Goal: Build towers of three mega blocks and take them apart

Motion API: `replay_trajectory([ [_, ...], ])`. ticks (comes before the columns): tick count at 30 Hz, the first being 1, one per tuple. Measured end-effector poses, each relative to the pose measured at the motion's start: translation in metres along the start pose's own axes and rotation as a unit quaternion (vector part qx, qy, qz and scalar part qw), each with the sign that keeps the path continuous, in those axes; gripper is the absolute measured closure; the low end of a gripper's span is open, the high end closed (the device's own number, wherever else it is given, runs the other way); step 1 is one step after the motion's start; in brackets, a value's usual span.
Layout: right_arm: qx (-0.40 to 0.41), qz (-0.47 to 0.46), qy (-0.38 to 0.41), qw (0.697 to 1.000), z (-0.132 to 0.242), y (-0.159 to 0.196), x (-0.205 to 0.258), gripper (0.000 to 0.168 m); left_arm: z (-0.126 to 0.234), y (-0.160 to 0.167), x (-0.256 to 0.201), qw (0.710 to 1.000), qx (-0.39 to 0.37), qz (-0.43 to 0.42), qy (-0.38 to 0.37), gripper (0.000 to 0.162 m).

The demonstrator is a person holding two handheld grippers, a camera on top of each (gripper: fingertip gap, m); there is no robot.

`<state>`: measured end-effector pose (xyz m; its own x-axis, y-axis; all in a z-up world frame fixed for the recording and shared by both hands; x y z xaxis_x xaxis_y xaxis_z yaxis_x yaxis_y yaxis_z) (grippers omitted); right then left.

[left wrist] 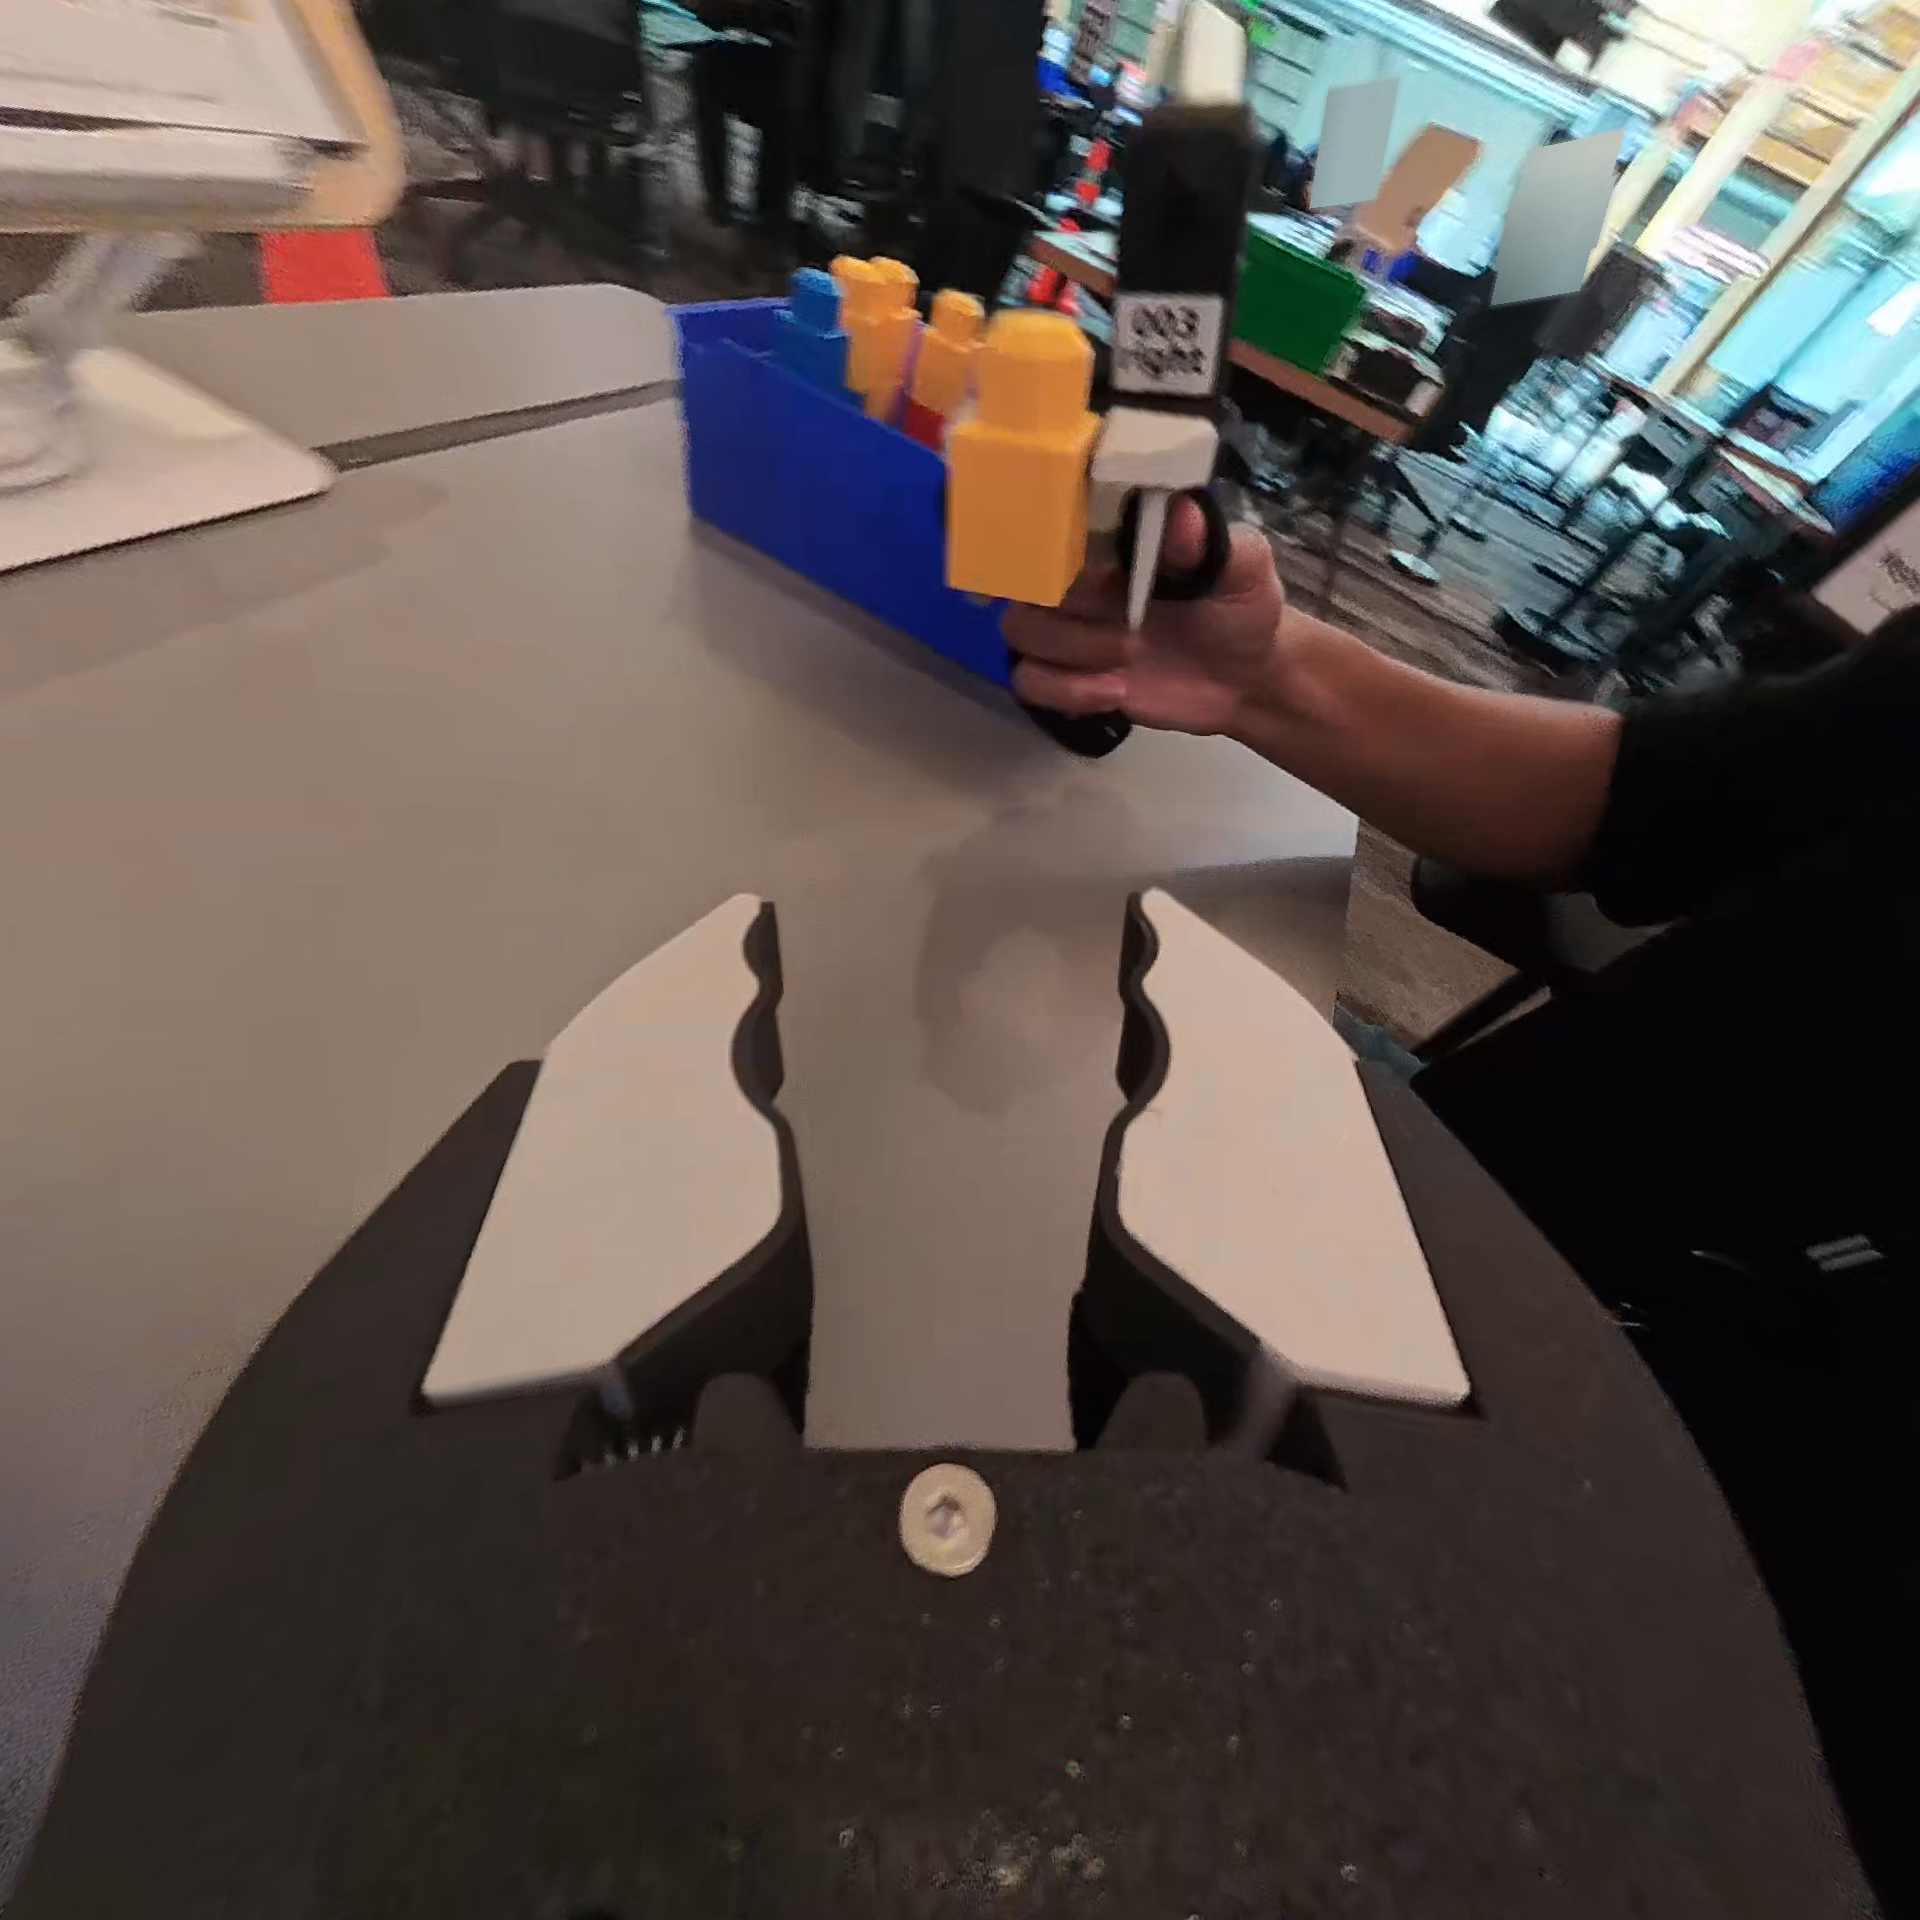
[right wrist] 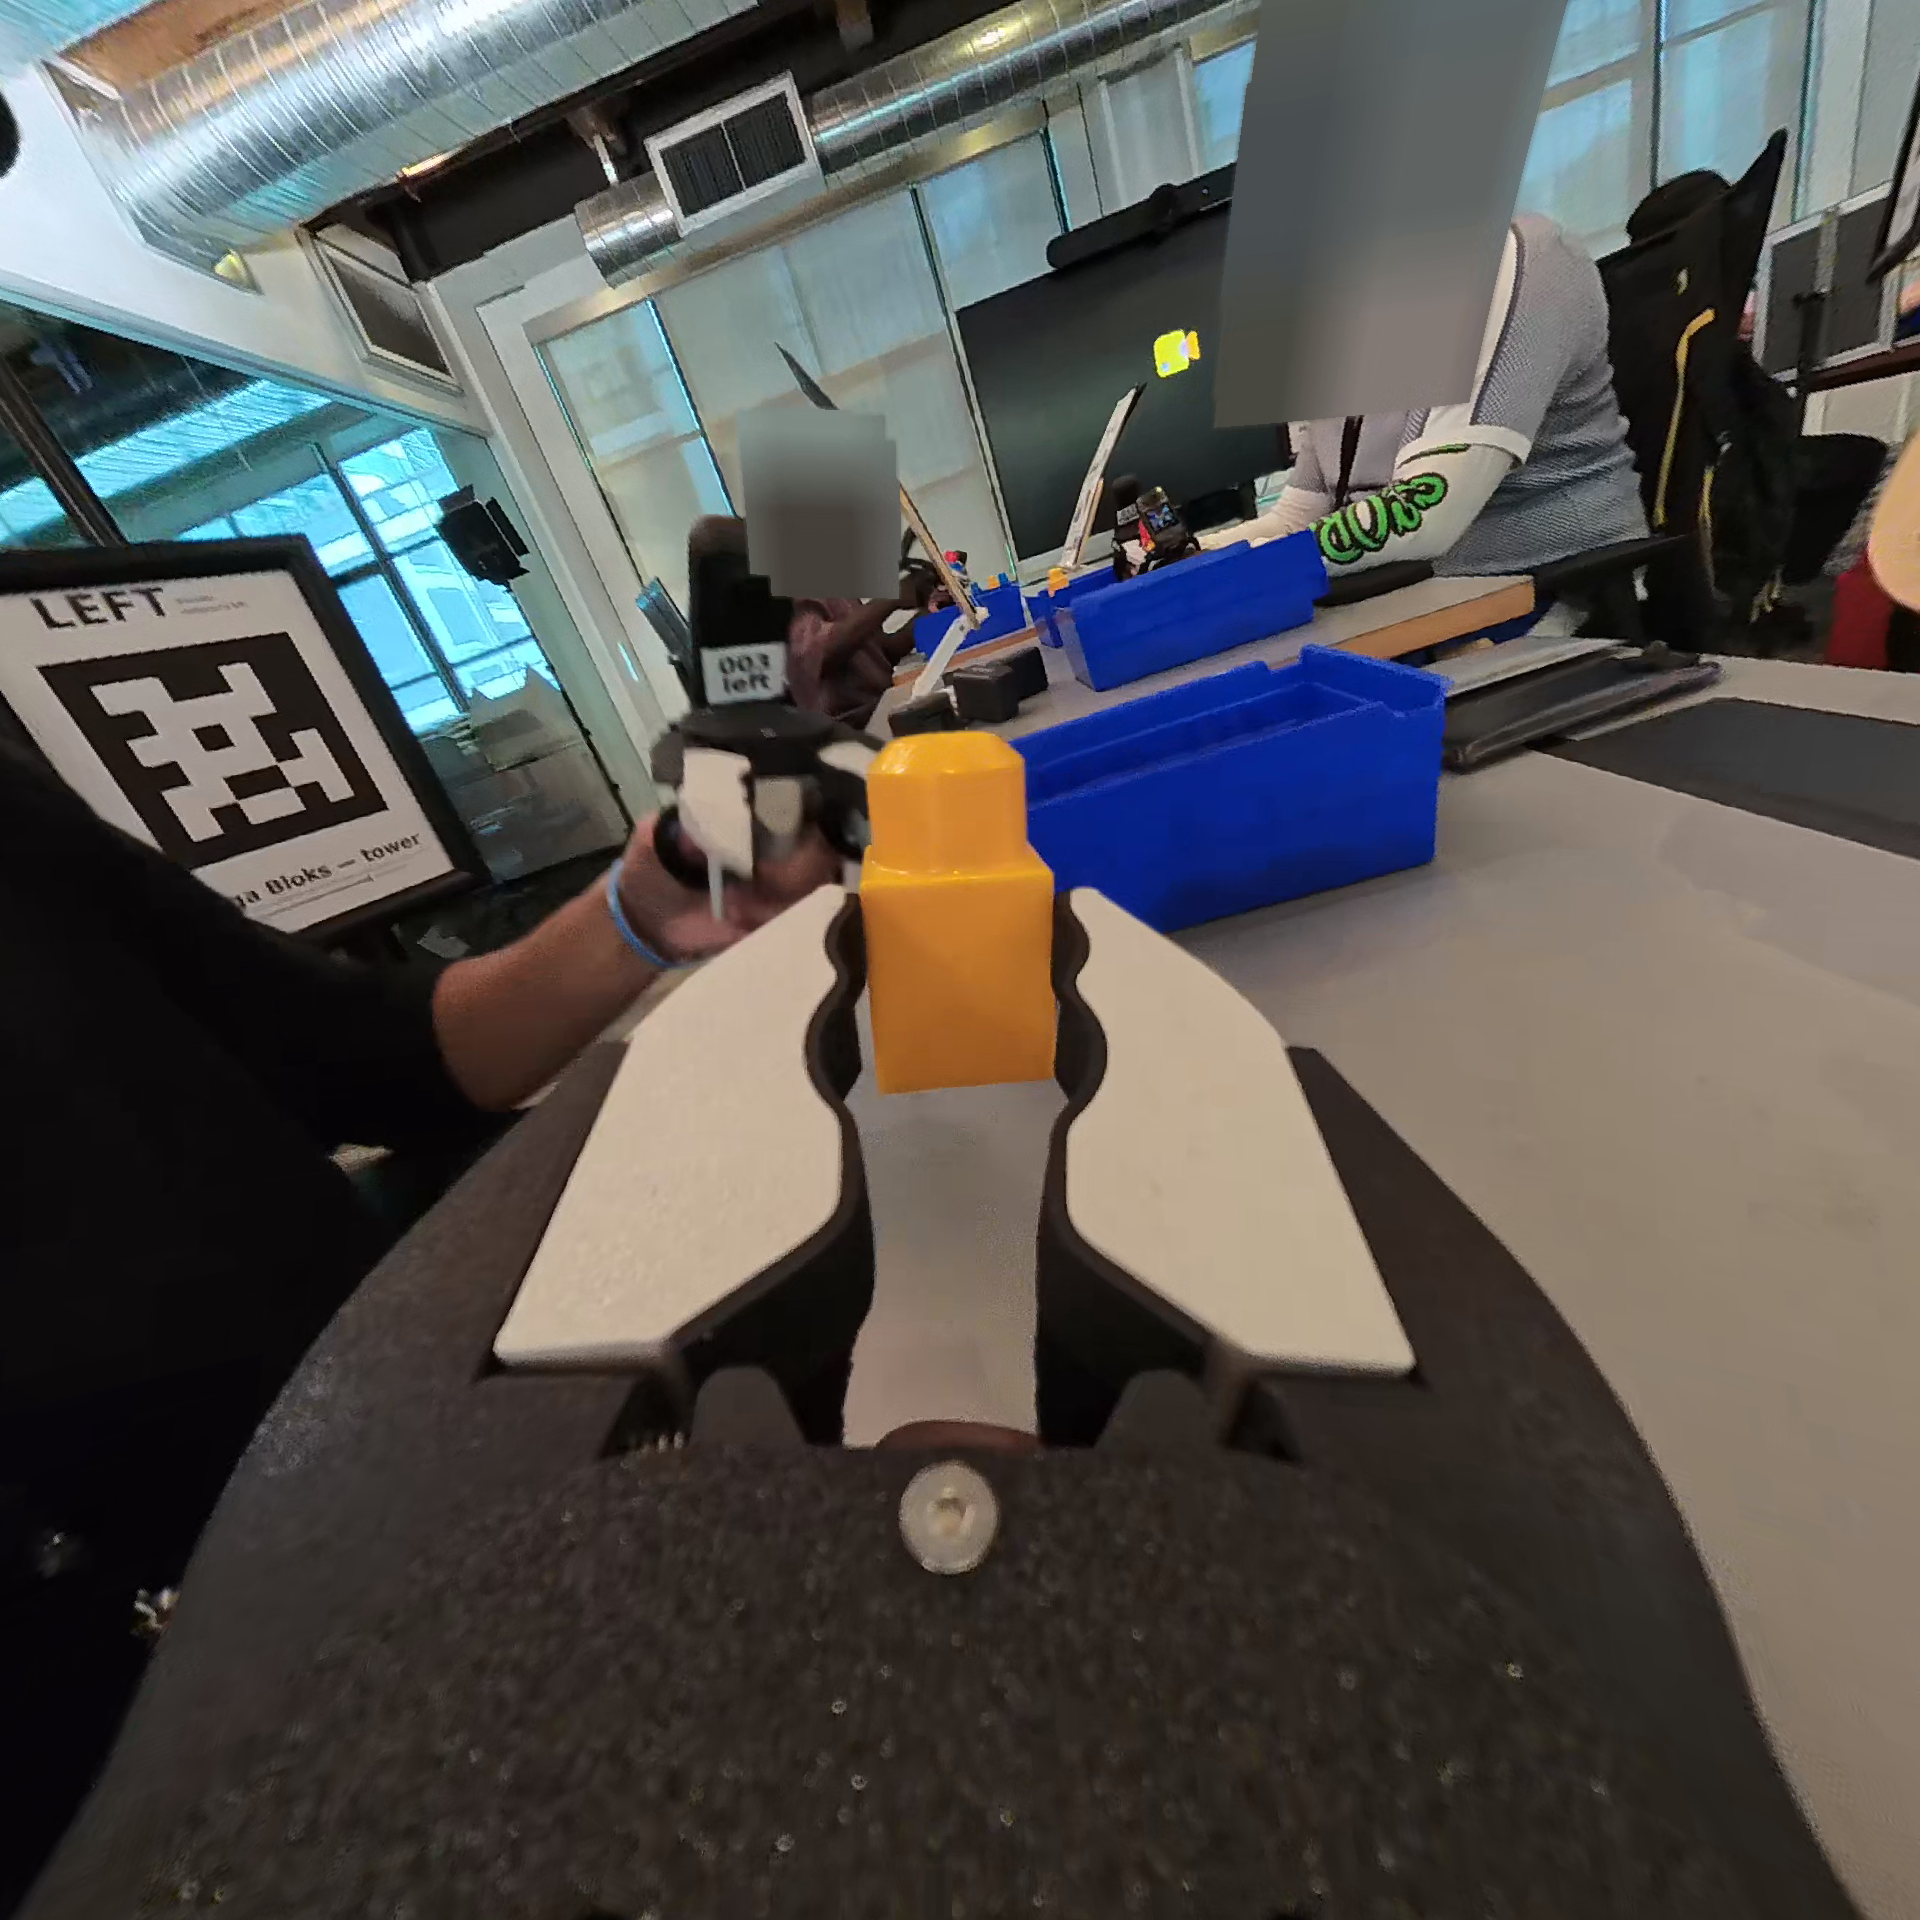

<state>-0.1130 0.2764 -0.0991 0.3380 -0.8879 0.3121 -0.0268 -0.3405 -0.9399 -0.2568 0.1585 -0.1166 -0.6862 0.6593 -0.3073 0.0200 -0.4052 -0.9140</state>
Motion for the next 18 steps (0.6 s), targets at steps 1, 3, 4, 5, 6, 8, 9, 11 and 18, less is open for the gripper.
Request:
replay_trajectory([
  [1,0.002,0.002,0.006,1.000,0.005,0.005,0.000,0.134,0.023,0.001,0.003,0.999,-0.013,0.015,-0.025,0.099],
  [3,-0.001,0.001,0.017,1.000,0.013,0.014,0.000,0.134,0.069,0.003,0.019,0.994,-0.036,0.051,-0.095,0.100],
  [4,-0.002,-0.003,0.017,1.000,0.015,0.017,0.000,0.134,0.091,0.005,0.031,0.988,-0.041,0.065,-0.135,0.100],
  [5,-0.001,-0.008,0.016,1.000,0.015,0.020,0.000,0.134,0.111,0.007,0.043,0.982,-0.044,0.072,-0.170,0.100],
  [6,0.001,-0.013,0.015,1.000,0.015,0.022,-0.001,0.134,0.130,0.011,0.058,0.974,-0.041,0.082,-0.208,0.101],
  [8,0.002,-0.018,0.010,1.000,0.012,0.024,-0.001,0.134,0.157,0.017,0.087,0.958,-0.011,0.087,-0.274,0.101],
  [9,0.005,-0.019,0.006,1.000,0.010,0.025,0.000,0.134,0.165,0.021,0.103,0.950,0.011,0.079,-0.304,0.103],
  [11,0.013,-0.017,0.001,1.000,0.006,0.027,0.003,0.134,0.174,0.031,0.138,0.928,0.080,0.066,-0.357,0.103],
  [18,0.033,-0.004,-0.005,0.999,-0.006,0.031,0.012,0.134,0.135,0.066,0.209,0.892,0.267,0.068,-0.357,0.098],
])
Point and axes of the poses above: each gripper's, where its closed fingertips meet, z back along the fingers, y out of its underside, x = y × z across the jaws, the point moved 3 cm from there along z, back along the fingers, and after that the axes turned 1 degree about y, right-handed, at the moved point
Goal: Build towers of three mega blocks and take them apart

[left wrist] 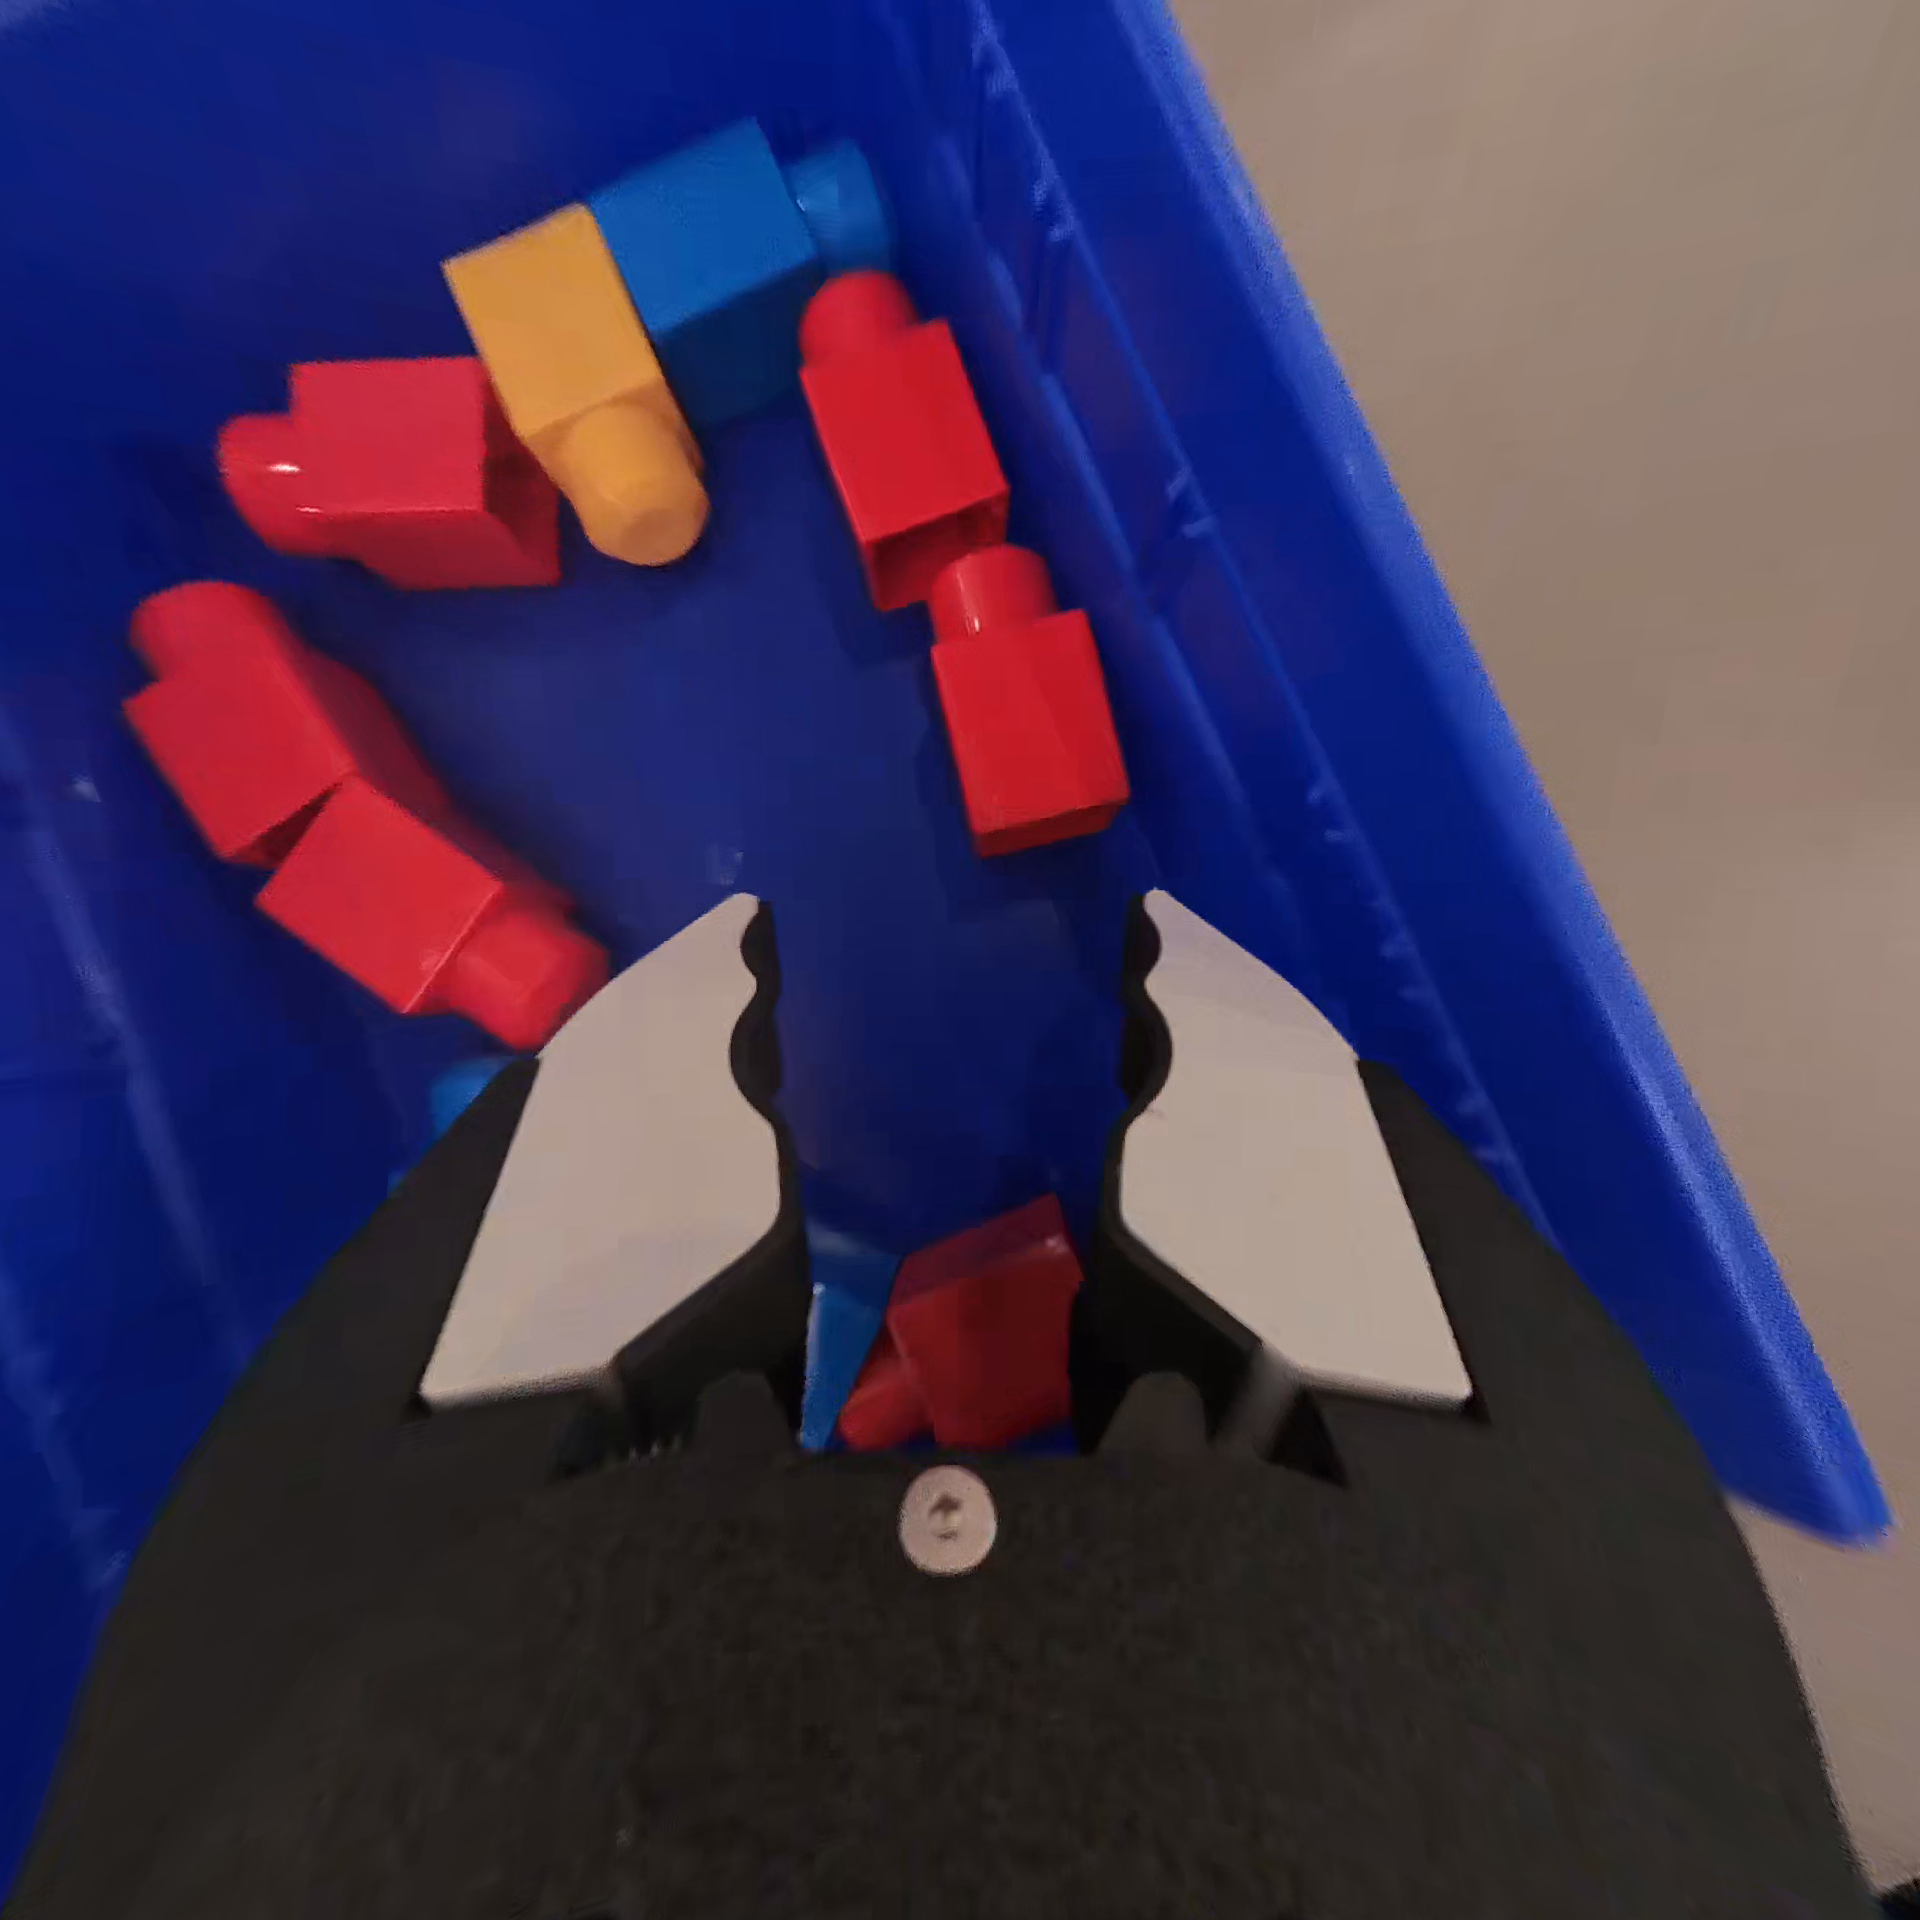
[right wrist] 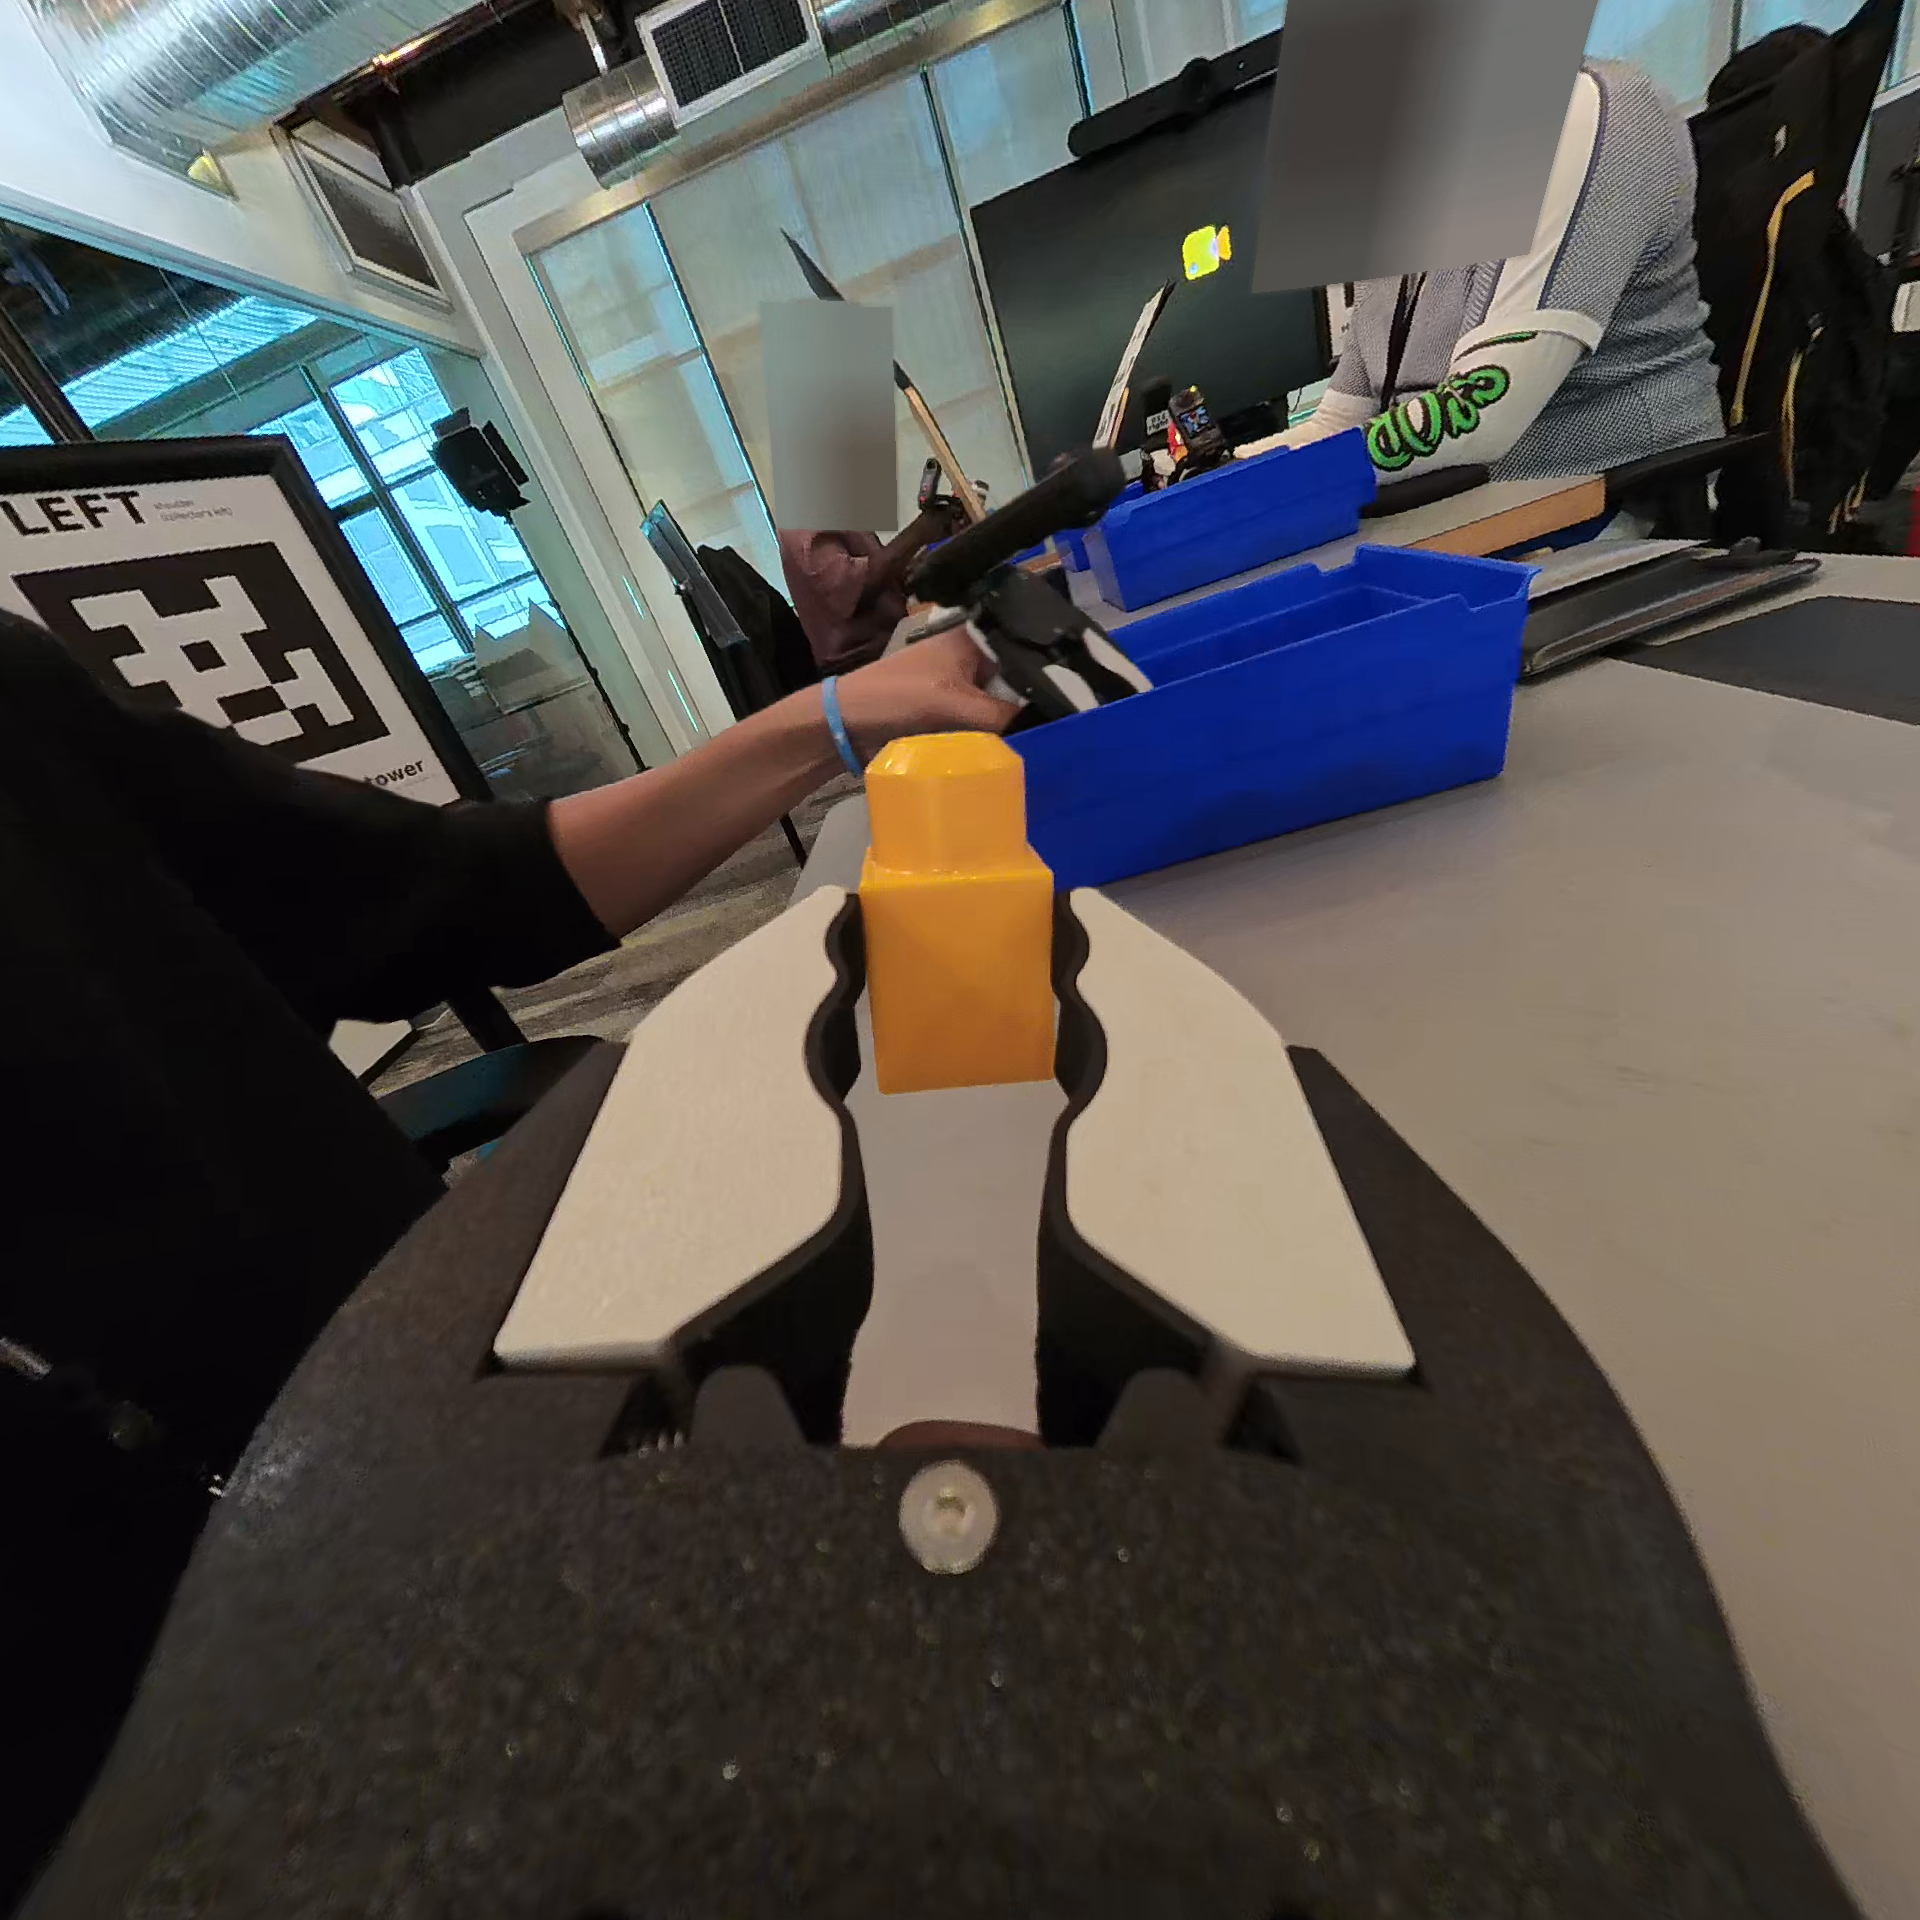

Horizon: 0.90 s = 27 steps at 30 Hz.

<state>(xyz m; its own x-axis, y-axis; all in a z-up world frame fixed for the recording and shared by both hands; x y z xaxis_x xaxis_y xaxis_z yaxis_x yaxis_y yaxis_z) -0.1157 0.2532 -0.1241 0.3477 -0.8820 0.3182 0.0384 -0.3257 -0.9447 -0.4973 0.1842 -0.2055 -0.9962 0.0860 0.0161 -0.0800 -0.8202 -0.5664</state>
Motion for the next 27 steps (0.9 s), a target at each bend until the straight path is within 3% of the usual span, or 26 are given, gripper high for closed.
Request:
replay_trajectory([
  [11,0.017,-0.019,0.002,1.000,-0.013,0.014,-0.006,0.134,-0.044,-0.013,0.008,0.997,0.058,0.012,0.039,0.099],
  [17,0.022,-0.024,0.001,0.999,-0.017,0.018,-0.008,0.134,-0.046,-0.020,0.027,0.991,0.126,0.037,0.023,0.102],
  [23,0.020,-0.023,0.007,1.000,-0.011,0.016,-0.011,0.134,-0.044,-0.038,0.028,0.977,0.181,-0.108,-0.015,0.102],
  [27,0.021,-0.022,0.009,0.999,-0.006,0.016,-0.011,0.134,-0.056,-0.043,0.025,0.970,0.208,-0.126,0.009,0.104],
])
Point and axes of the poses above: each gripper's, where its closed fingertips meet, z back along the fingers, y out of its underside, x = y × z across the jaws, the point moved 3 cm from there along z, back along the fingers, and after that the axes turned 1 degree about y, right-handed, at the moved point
